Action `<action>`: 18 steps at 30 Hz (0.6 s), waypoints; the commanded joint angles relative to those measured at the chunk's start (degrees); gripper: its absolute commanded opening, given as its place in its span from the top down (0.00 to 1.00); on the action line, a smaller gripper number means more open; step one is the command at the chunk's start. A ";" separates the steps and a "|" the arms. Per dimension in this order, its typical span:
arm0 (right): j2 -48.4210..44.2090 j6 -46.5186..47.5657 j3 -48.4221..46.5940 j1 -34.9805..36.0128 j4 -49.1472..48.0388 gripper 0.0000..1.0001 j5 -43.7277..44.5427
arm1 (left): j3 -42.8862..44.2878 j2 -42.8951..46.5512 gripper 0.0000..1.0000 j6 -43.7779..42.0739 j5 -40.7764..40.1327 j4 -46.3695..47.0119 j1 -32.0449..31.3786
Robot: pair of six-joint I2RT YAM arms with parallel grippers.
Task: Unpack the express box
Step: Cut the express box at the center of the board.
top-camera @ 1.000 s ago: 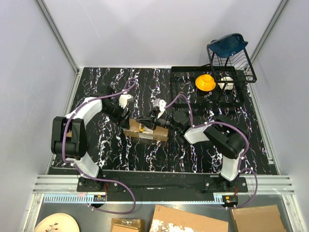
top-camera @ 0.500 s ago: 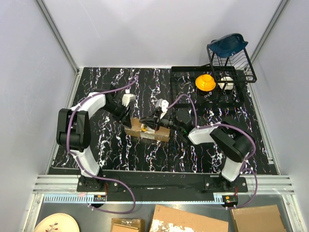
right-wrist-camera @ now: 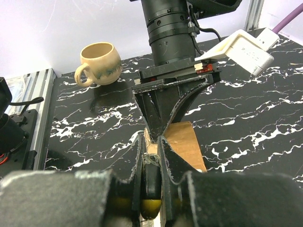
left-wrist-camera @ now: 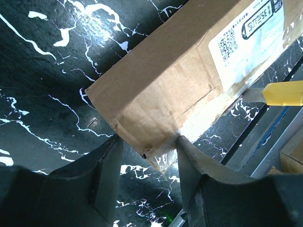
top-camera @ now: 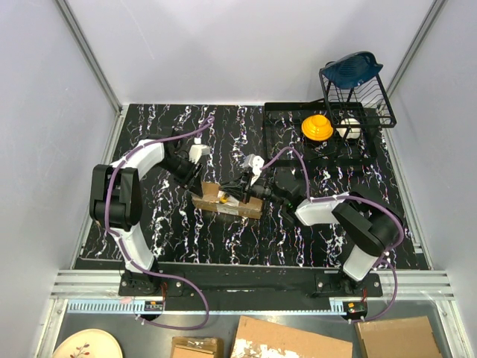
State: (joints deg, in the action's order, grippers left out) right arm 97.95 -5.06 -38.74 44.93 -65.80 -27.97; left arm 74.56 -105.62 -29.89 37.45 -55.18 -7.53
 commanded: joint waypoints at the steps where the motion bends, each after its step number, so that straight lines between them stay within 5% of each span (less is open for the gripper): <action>1: -3.82 0.14 1.04 -1.42 3.57 1.00 -0.95 | -2.14 -6.08 0.53 -8.87 -29.97 15.01 2.61; 18: -8.92 4.71 1.21 -2.47 16.48 1.00 -1.04 | -0.82 -6.96 0.55 -9.66 -28.23 13.69 3.66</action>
State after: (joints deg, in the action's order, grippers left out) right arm 92.27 -2.79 -37.78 43.88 -56.90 -28.12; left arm 75.77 -106.76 -29.91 37.74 -56.55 -7.16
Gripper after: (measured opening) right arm 0.163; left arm 0.469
